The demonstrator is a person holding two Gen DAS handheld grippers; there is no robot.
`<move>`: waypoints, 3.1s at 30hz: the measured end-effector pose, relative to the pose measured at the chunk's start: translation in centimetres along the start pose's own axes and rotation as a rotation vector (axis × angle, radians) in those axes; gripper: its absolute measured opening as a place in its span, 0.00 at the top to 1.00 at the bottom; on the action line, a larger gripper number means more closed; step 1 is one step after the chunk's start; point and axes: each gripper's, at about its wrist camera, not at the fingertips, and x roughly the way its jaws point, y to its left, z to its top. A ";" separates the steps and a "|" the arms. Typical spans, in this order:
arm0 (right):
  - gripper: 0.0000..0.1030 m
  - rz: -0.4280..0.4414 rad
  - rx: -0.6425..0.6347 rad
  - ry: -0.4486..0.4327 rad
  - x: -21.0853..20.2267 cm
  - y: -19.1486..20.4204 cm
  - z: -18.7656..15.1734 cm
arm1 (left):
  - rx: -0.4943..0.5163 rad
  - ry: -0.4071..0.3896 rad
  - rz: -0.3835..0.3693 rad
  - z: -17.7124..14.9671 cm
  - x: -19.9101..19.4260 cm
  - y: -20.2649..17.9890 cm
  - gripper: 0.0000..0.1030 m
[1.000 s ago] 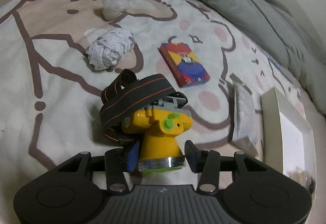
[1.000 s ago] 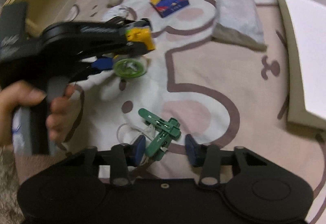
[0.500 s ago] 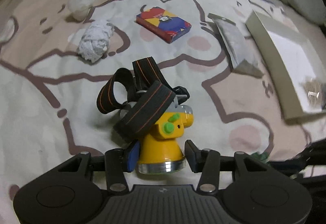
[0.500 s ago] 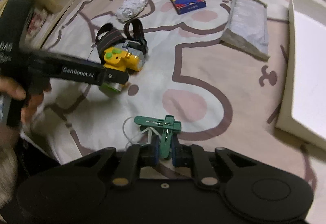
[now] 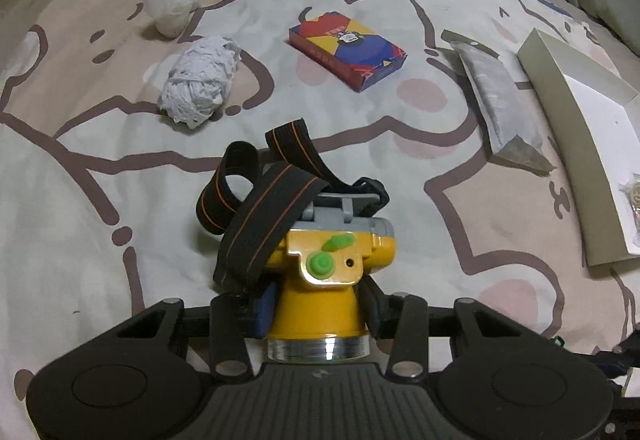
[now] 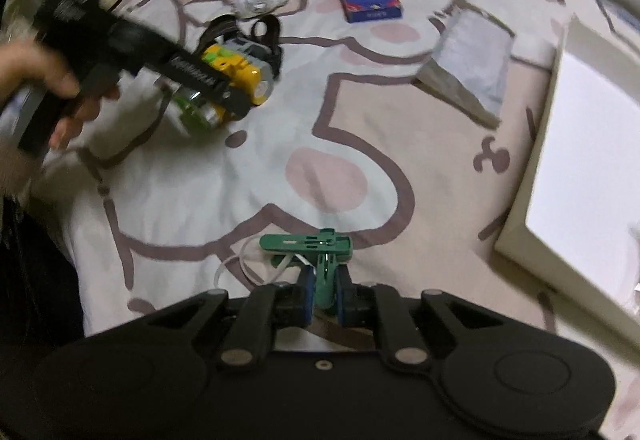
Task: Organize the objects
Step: 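Lift the clothespin with the right tool while the left tool lifts the headlamp toward the tray, then lower the yellow headlamp into the tray and open the left tool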
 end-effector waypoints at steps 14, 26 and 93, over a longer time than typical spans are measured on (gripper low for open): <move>0.84 -0.003 0.053 -0.012 0.8 -0.5 0.3 | -0.045 -0.077 -0.087 -0.8 -2.7 0.2 0.57; 0.84 -0.101 0.062 -0.219 -3.3 -2.1 2.4 | -0.066 -0.254 -0.121 -0.3 -7.2 -0.9 0.57; 0.84 -0.436 0.626 -0.549 -15.2 -30.1 -5.7 | 0.074 -0.147 -0.471 12.9 5.7 -34.3 0.57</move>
